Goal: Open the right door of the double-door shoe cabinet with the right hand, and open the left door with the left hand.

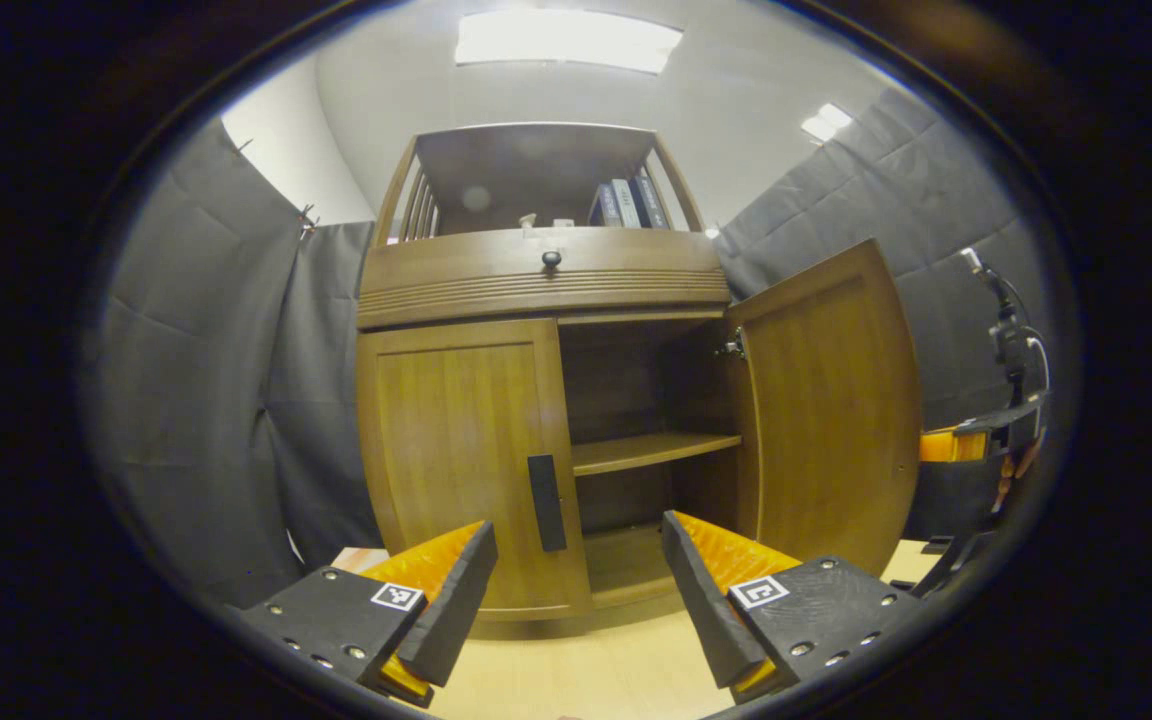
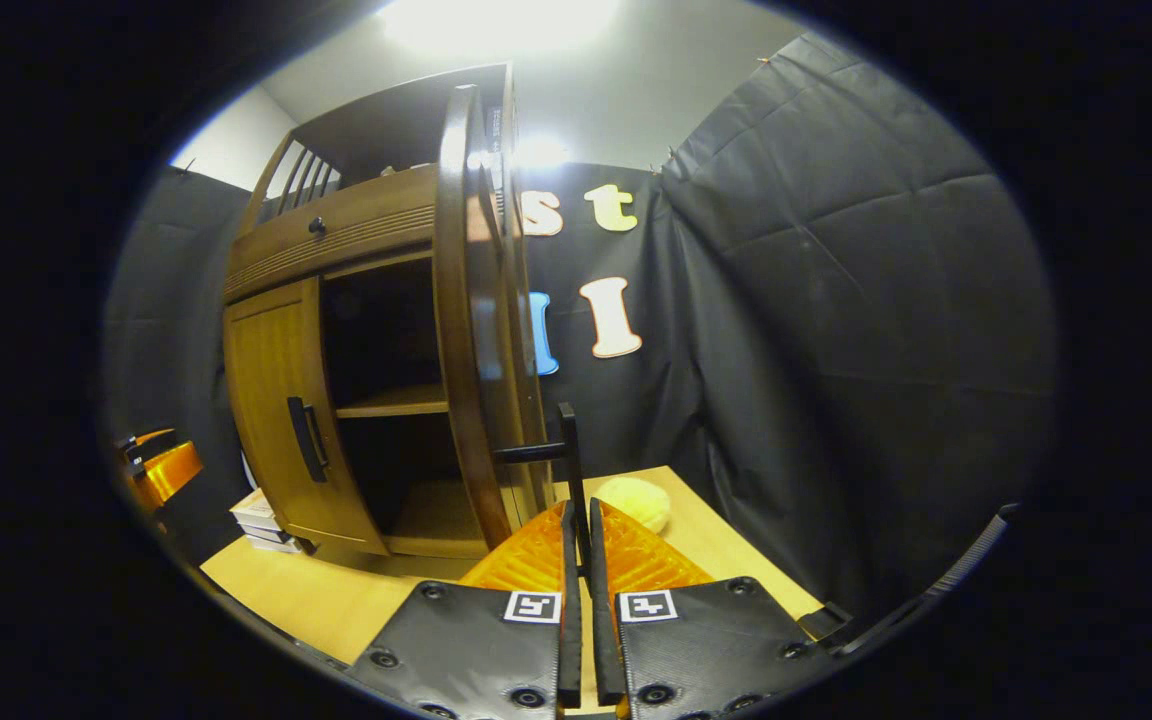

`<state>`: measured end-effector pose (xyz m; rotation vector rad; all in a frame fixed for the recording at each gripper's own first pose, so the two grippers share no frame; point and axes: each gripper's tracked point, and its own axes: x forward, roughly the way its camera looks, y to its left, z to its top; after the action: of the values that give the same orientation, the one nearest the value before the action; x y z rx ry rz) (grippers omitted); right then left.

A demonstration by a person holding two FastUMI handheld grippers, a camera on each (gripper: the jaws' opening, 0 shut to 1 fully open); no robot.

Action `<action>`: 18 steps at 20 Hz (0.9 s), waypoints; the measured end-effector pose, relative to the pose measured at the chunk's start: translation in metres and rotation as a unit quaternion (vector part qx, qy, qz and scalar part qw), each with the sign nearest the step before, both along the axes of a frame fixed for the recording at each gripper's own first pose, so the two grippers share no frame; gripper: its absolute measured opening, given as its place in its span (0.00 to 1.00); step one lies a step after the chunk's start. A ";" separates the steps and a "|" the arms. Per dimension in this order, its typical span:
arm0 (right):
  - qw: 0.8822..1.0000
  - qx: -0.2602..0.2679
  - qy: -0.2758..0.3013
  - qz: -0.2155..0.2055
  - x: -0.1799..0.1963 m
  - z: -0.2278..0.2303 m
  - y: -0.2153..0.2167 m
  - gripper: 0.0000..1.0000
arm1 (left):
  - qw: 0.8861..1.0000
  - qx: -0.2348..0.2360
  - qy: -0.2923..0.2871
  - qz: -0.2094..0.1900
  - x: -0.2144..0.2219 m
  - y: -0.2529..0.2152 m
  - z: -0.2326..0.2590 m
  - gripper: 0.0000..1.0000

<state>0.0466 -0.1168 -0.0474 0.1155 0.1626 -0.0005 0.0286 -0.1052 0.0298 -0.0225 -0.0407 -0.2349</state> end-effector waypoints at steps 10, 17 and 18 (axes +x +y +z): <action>0.998 -0.021 -0.032 -0.051 -0.047 0.025 -0.036 1.00 | 1.000 -0.007 -0.001 0.025 0.095 0.000 -0.009 0.96; 0.997 -0.043 -0.021 -0.065 -0.070 0.021 -0.049 0.98 | 0.999 -0.015 0.022 0.047 0.163 0.009 -0.037 0.96; 0.997 -0.045 -0.018 -0.066 -0.071 0.020 -0.049 0.98 | 0.998 -0.019 0.028 0.051 0.170 0.010 -0.041 0.96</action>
<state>-0.0246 -0.1660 -0.0275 0.0371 0.1186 -0.1371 0.1987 -0.0948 -0.0113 -0.0650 0.0093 -0.1305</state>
